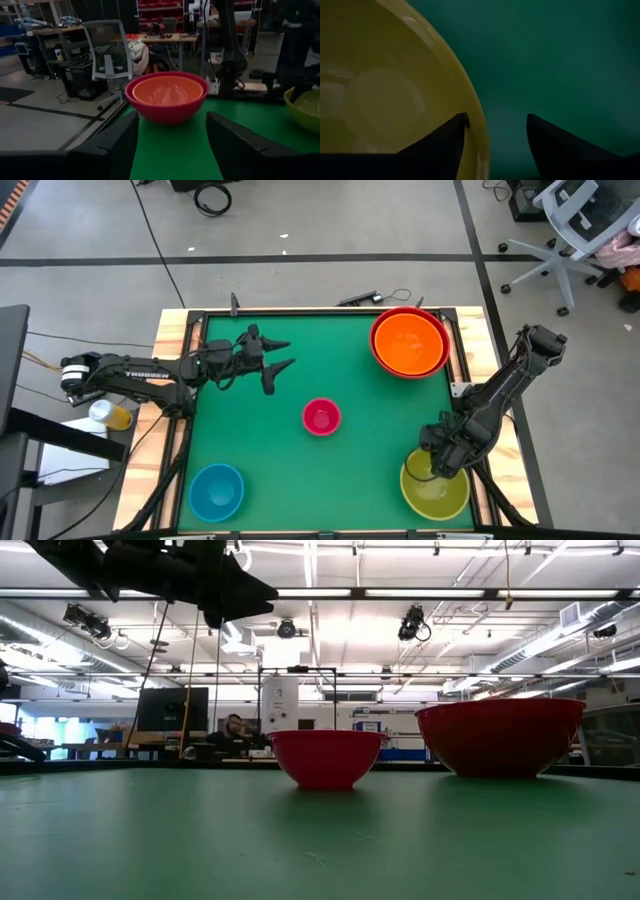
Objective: Nest bowls inside each other
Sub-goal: Stack the green bowl on top of the orange bowl
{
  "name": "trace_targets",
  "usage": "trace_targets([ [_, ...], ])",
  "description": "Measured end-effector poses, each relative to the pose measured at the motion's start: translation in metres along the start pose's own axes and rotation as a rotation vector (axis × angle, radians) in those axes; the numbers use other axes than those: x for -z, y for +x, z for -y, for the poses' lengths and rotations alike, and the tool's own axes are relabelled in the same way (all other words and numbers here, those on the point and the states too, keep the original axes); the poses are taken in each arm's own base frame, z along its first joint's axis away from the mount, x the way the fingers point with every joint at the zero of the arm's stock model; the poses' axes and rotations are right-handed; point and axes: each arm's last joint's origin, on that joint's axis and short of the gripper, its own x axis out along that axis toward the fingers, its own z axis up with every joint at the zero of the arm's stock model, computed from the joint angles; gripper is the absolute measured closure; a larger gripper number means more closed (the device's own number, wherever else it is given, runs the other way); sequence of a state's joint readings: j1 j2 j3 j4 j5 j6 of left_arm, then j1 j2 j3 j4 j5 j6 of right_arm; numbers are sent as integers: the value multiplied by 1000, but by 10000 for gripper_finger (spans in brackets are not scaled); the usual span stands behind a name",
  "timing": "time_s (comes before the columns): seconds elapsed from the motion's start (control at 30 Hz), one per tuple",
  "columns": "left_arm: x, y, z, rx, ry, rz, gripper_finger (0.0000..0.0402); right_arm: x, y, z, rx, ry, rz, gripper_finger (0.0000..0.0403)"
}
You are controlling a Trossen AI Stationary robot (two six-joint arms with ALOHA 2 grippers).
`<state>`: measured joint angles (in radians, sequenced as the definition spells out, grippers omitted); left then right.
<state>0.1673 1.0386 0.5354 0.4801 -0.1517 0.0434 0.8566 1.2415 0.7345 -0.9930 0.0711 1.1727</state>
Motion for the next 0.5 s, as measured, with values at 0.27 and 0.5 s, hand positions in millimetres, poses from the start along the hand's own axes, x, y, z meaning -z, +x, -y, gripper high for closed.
trace_targets([
  [0.27,0,0,1,5,-10,-1,169,0,0,2,17,0,0,218],
  [0.5,0,0,1,5,-10,-2,169,-1,0,-1,-6,1,10,275],
])
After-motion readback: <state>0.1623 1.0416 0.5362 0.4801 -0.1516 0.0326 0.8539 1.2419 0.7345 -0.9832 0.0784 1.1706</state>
